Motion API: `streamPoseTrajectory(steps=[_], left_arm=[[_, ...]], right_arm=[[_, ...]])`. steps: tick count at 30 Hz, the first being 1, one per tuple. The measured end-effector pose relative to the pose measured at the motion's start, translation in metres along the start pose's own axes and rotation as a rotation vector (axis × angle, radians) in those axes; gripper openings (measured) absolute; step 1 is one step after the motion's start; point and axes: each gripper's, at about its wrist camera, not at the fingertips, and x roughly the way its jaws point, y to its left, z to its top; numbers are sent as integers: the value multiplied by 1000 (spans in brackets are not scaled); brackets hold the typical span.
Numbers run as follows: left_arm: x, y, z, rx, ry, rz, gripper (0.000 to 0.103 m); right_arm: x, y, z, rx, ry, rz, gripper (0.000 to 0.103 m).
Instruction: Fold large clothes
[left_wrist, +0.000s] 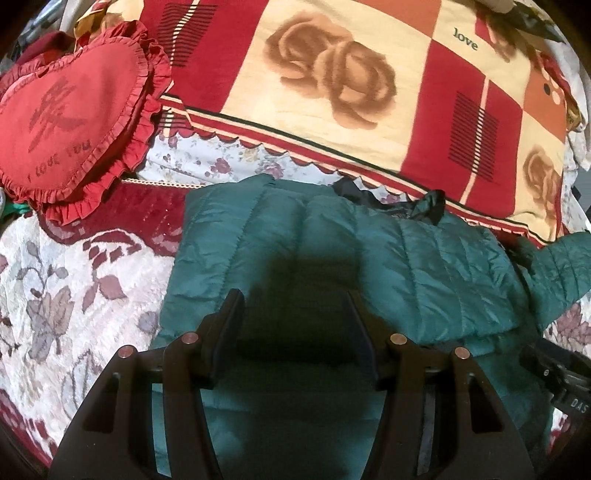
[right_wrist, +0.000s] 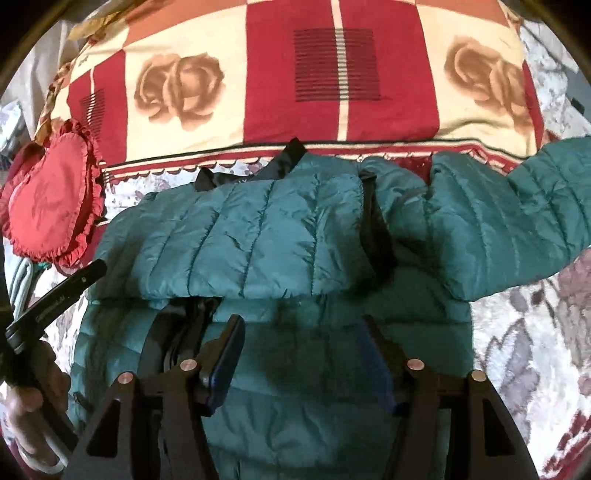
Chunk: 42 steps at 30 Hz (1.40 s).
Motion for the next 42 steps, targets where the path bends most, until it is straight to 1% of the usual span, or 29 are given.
streamPoseTrajectory(steps=[1,2,7,14,22,26,33,37,42], left_arm=[[-1,-1,-1,2,0,-4,56],[-2,-2,-3,3,0,-8,56],[-7,-6,-7,12,-3,-11,56],[-11,-11,-10,25,-10,-19,56],[-9,-14,-12,19,-2,-13,56],[-13,-14,-12,8,-11,-29,56],[-14,-22,-14,28,-9,-27,56],[-13,-25,-14,33,-4,-24,56],[-12,-26,-13,20,-1,-39,56]], right_arm=[[-2,1,0,-5,-10,-6,70],[-5,3,0,-12,-22,-10,71],[-8,10,0,-18,-19,14,71],[-9,12,-2,-14,-16,17,71],[-11,2,-3,12,-6,1,72],[-13,1,-4,4,-11,2,72],[-17,-1,-5,10,-15,2,72],[-18,-9,-4,22,-14,-6,72],[-22,-23,-1,38,-20,-25,73]])
